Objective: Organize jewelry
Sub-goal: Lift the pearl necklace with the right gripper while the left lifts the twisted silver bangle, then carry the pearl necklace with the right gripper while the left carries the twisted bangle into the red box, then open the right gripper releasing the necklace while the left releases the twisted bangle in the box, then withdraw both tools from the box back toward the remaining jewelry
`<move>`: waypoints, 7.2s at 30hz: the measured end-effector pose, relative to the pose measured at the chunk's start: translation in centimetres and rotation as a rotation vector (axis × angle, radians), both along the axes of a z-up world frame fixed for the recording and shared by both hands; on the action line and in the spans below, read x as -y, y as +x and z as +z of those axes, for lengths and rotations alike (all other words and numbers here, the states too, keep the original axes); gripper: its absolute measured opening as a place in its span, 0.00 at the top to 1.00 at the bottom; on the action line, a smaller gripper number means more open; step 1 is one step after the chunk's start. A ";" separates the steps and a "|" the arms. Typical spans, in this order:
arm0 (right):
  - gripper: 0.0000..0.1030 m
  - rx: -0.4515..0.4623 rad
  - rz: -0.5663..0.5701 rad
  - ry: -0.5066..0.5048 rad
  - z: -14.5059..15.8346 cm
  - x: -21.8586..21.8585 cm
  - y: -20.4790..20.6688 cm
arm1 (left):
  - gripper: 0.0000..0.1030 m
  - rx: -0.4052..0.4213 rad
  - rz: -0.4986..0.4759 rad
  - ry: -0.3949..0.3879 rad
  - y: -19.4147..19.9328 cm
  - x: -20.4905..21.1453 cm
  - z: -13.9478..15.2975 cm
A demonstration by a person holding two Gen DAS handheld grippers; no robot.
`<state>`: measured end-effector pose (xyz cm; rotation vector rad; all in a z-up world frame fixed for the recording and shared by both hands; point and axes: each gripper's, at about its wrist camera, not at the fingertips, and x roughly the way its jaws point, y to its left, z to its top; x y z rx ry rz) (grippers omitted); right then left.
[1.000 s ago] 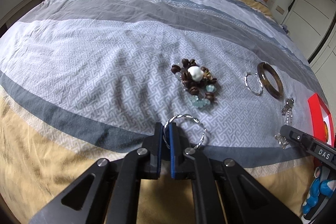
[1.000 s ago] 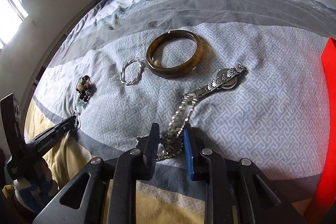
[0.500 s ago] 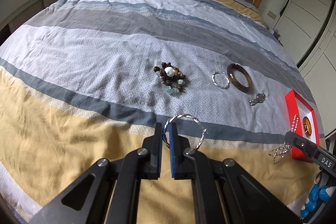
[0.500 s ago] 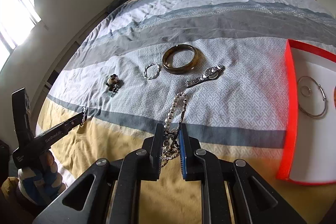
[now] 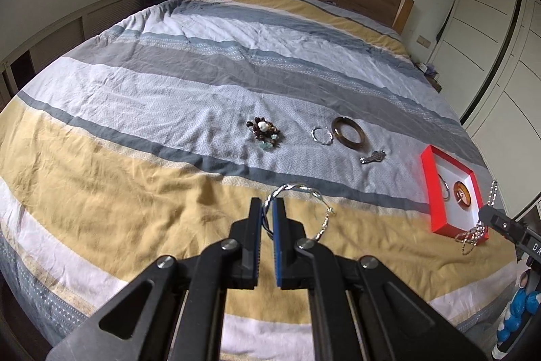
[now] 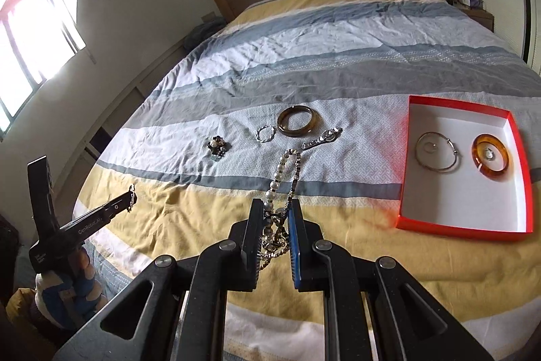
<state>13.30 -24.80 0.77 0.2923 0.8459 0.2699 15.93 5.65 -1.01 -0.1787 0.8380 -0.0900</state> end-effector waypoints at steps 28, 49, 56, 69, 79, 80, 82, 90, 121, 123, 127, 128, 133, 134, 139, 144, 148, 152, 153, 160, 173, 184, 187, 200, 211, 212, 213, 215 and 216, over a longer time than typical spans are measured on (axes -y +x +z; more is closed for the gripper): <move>0.86 0.156 -0.135 0.069 4.9 9.2 -10.8 | 0.95 0.098 -0.101 0.020 -7.3 8.0 6.3; 0.86 0.045 -0.276 0.006 0.8 18.7 -7.0 | 0.95 -0.016 -0.317 0.012 -0.9 19.9 1.7; 0.86 0.003 -0.295 -0.037 -1.4 21.3 -3.4 | 0.95 -0.050 -0.417 0.023 2.0 25.8 -0.5; 0.86 -0.102 -0.254 -0.097 -7.2 23.7 2.0 | 0.95 -0.109 -0.565 0.041 6.3 36.3 -4.9; 0.86 -0.191 -0.212 -0.116 -11.3 23.5 3.6 | 0.95 -0.208 -0.576 0.061 7.9 38.8 -9.4; 0.86 -0.197 -0.210 -0.124 -11.5 23.5 3.7 | 0.95 -0.216 -0.571 0.065 8.0 38.8 -9.7; 0.86 -0.205 -0.199 -0.134 -11.8 23.4 4.0 | 0.95 -0.232 -0.557 0.077 8.3 38.7 -10.5; 0.86 -0.224 -0.149 -0.233 -12.1 22.4 4.6 | 0.94 -0.238 -0.537 0.097 8.5 38.4 -11.0; 0.70 -0.003 -0.256 -0.156 1.7 18.9 -6.1 | 0.77 -0.063 -0.432 0.014 -1.0 26.0 2.0; 0.70 0.016 -0.254 -0.152 2.7 17.8 -7.1 | 0.77 -0.052 -0.409 0.018 -2.1 24.2 2.7; 0.70 0.056 -0.241 -0.145 4.6 15.6 -9.1 | 0.77 -0.024 -0.354 0.014 -4.4 20.4 4.0; 0.69 0.068 -0.237 -0.145 5.1 15.1 -9.6 | 0.77 -0.015 -0.336 0.011 -4.9 19.3 4.3; 0.67 0.121 -0.220 -0.150 7.6 12.4 -11.5 | 0.76 0.013 -0.230 0.006 -7.0 13.5 5.4; 0.66 0.131 -0.216 -0.150 8.0 11.9 -11.8 | 0.76 0.018 -0.208 0.003 -7.3 12.3 5.5; 0.65 0.169 -0.191 -0.157 9.4 9.5 -13.0 | 0.76 0.043 -0.109 0.000 -9.0 6.8 6.3; 0.65 0.182 -0.161 -0.172 10.1 7.0 -13.5 | 0.66 0.056 -0.034 -0.019 -10.1 2.6 6.6; 0.64 0.184 -0.133 -0.185 10.3 5.2 -13.4 | 0.65 0.064 0.013 -0.034 -10.4 -0.1 6.6; 0.63 0.173 -0.105 -0.195 9.9 3.8 -12.7 | 0.65 0.062 0.050 -0.036 -10.5 -1.8 6.1; 0.63 0.169 -0.100 -0.196 9.7 3.5 -12.4 | 0.65 0.058 0.058 -0.036 -10.5 -2.2 5.9; 0.61 0.119 -0.064 -0.192 7.5 2.3 -10.1 | 0.64 0.008 0.082 -0.041 -9.0 -3.4 3.1; 0.61 -0.029 -0.001 -0.188 0.2 1.2 -4.0 | 0.64 -0.134 0.120 -0.031 -4.3 -3.5 -4.3; 0.61 -0.137 0.057 -0.161 -5.4 0.0 -0.6 | 0.64 -0.170 0.103 0.052 -1.3 -0.7 -6.8; 0.59 -0.155 0.067 -0.162 -6.1 -0.3 -0.2 | 0.64 -0.165 0.093 0.059 -1.0 0.0 -6.9; 0.55 -0.206 0.131 -0.187 -8.5 -2.8 1.1 | 0.59 -0.138 0.021 0.116 0.1 2.6 -6.7; 0.54 -0.224 0.176 -0.198 -9.8 -4.2 3.8 | 0.58 -0.127 0.031 0.124 2.2 2.2 -6.9; 0.54 -0.224 0.179 -0.198 -9.9 -4.4 4.1 | 0.58 -0.127 0.032 0.125 2.5 2.1 -6.9; 0.54 -0.223 0.184 -0.198 -9.9 -4.6 4.5 | 0.58 -0.127 0.033 0.127 2.8 2.1 -7.0; 0.54 -0.219 0.193 -0.199 -10.0 -4.9 5.2 | 0.58 -0.127 0.036 0.132 3.3 2.0 -7.2; 0.54 -0.215 0.198 -0.200 -10.0 -5.1 5.6 | 0.58 -0.127 0.037 0.132 3.7 1.9 -7.3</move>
